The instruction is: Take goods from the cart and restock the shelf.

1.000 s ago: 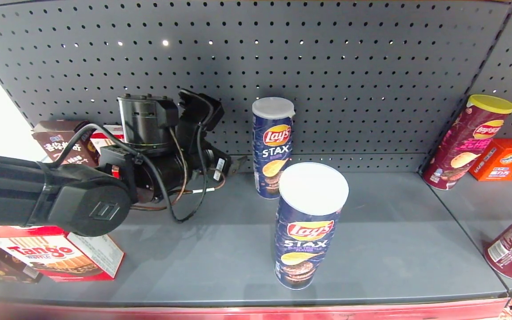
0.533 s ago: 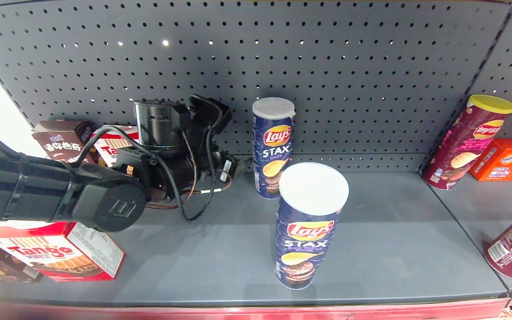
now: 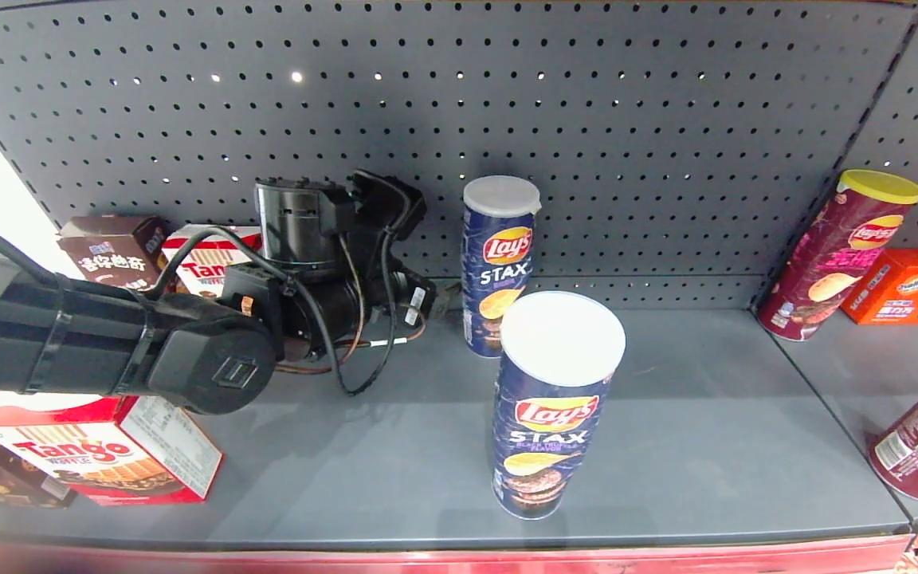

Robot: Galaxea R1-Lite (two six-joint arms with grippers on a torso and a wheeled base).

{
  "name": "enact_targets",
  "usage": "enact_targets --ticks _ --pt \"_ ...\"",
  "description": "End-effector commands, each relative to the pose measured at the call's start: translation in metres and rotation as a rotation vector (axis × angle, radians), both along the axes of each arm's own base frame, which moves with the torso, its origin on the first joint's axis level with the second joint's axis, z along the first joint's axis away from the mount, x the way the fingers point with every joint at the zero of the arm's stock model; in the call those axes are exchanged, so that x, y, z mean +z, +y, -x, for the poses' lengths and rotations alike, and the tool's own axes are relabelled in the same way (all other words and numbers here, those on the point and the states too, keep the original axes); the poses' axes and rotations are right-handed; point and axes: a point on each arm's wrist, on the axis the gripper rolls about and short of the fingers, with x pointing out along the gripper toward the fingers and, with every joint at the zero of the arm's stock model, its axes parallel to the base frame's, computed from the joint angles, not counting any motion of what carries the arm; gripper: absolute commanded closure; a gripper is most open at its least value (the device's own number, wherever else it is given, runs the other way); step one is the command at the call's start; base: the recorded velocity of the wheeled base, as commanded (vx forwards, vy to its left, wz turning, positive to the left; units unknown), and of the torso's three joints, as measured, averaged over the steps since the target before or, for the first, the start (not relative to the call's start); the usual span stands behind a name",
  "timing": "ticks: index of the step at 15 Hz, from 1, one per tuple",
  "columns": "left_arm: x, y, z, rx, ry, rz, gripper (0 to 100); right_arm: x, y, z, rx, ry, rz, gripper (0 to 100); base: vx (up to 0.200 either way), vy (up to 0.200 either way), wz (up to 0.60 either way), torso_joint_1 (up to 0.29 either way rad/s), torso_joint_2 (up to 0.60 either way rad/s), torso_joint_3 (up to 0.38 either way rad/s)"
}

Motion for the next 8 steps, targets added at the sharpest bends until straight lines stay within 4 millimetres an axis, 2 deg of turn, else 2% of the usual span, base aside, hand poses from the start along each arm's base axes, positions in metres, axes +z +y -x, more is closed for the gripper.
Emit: enact_targets --ticks 1,8 --pt "-0.0009 -0.0009 -0.0010 -0.001 0.002 0.000 0 0.0000 0.0000 -0.0001 0.001 0.001 0.001 0 0.000 0.000 0.00 0.000 0.00 0.000" --pt "-0.0016 -0.0048 -0.0019 -0.008 0.001 0.004 0 0.0000 0.0000 -0.0001 0.001 0.001 -0.001 0 0.000 0.000 0.00 0.000 0.00 0.000"
